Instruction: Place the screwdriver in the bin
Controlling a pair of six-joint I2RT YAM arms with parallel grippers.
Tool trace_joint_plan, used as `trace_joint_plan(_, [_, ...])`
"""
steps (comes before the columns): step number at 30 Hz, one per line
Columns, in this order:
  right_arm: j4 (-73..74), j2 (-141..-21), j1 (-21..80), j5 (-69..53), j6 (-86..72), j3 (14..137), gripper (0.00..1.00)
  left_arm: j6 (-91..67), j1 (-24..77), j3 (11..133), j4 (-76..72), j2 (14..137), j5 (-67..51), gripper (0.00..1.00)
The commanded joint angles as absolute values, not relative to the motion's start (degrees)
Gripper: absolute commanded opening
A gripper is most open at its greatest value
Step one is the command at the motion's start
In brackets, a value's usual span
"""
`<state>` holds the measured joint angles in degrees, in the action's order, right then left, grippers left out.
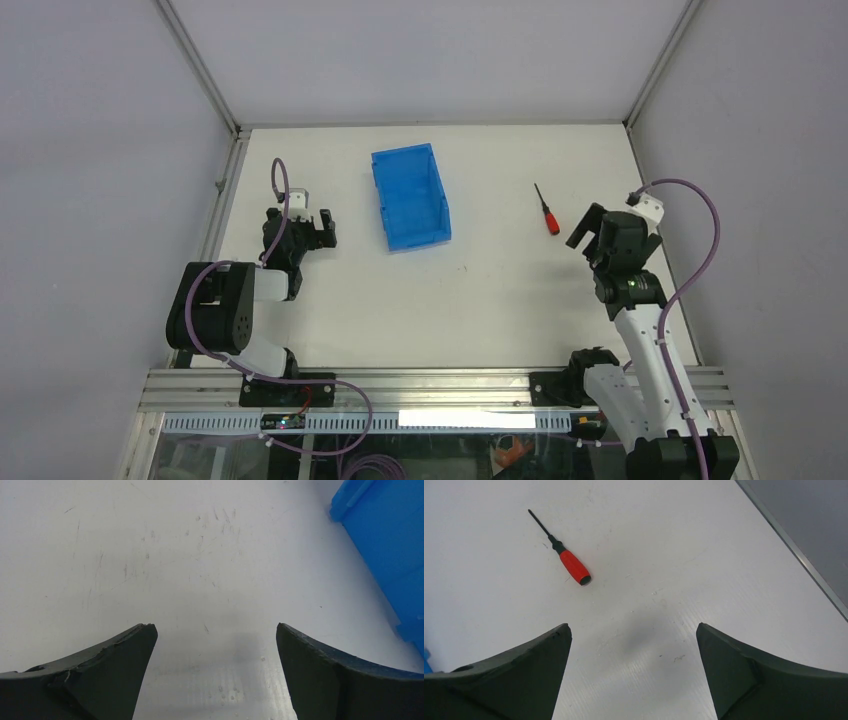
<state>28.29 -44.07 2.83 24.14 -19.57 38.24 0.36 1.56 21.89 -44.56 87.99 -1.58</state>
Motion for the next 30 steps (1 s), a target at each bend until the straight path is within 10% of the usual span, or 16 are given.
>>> trace_joint_plan(1, [25.54, -43.54, 2.65, 17.81, -18.76, 40.25, 0.99, -0.8, 2.1, 21.88, -46.14, 86.39, -1.89, 0.99])
trace_joint_plan(16, [36.52, -78.71, 2.69, -2.03, -5.2, 70.88, 0.97, -0.78, 2.1, 21.91, -46.18, 86.39, -1.91, 0.99])
trace_joint_plan(30, [45.74, -111.99, 2.66, 3.59, 2.7, 90.52, 0.86, -0.78, 2.09, 21.88, -46.14, 86.39, -1.9, 0.99])
